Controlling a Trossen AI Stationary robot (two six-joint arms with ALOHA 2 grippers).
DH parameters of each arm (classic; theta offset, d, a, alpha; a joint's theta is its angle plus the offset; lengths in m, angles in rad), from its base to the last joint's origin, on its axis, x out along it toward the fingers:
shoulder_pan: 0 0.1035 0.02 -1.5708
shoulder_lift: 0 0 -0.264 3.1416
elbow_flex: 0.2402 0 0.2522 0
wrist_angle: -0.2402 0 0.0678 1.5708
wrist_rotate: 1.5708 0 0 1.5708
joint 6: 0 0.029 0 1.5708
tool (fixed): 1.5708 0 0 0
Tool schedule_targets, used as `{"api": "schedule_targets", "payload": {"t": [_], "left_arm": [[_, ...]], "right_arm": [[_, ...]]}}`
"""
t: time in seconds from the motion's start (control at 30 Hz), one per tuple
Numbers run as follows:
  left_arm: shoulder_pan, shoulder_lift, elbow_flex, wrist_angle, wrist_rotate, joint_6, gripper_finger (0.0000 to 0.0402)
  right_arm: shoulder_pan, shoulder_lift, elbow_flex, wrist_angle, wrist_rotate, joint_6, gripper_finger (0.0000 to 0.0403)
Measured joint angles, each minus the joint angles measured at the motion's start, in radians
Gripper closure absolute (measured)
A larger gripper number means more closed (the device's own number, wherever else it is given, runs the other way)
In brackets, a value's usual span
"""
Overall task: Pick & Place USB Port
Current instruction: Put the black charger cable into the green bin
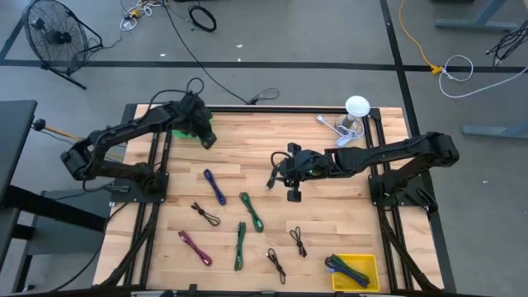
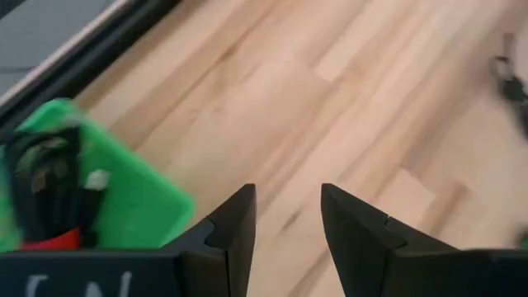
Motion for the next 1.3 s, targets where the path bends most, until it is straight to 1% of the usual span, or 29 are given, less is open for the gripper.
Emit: {"api": "schedule_targets", "payload": {"t": [0.17, 0.2, 0.3, 0.47, 0.6, 0.73, 0.87, 0.93, 1.13, 1.3], "left_arm": [[-0.089, 0.000, 0.000, 0.060, 0.002, -0.041, 0.0260], [-0.106, 0.000, 0.000, 0.074, 0.002, -0.045, 0.0260], [-0.157, 0.000, 0.000, 0.124, 0.002, -0.054, 0.0260], [-0.234, 0.000, 0.000, 0.208, 0.002, -0.079, 0.0259], [-0.288, 0.000, 0.000, 0.259, 0.002, -0.094, 0.0259], [-0.334, 0.001, 0.000, 0.298, -0.026, -0.098, 0.0259], [-0.375, 0.001, 0.000, 0.325, -0.051, -0.102, 0.0260], [-0.394, 0.001, -0.001, 0.340, -0.053, -0.103, 0.0259], [-0.437, 0.001, -0.001, 0.349, -0.068, -0.105, 0.0259], [-0.465, 0.001, -0.001, 0.349, -0.098, -0.105, 0.0259]], "right_arm": [[-0.097, 0.001, -0.100, 0.015, 0.027, 0.048, 0.0291], [-0.119, 0.001, -0.120, 0.032, 0.022, 0.061, 0.0289], [-0.182, 0.001, -0.178, 0.087, -0.040, 0.080, 0.0275], [-0.241, 0.001, -0.269, 0.195, -0.093, 0.095, 0.0229], [-0.264, 0.001, -0.339, 0.291, -0.099, 0.121, 0.0188], [-0.276, 0.000, -0.387, 0.390, -0.096, 0.170, 0.0162], [-0.280, 0.024, -0.418, 0.441, -0.075, 0.185, 0.0156], [-0.285, 0.060, -0.418, 0.448, -0.072, 0.188, 0.0157], [-0.291, 0.175, -0.415, 0.566, -0.080, 0.185, 0.0163], [-0.302, 0.231, -0.415, 0.578, -0.083, 0.228, 0.0162]]}}
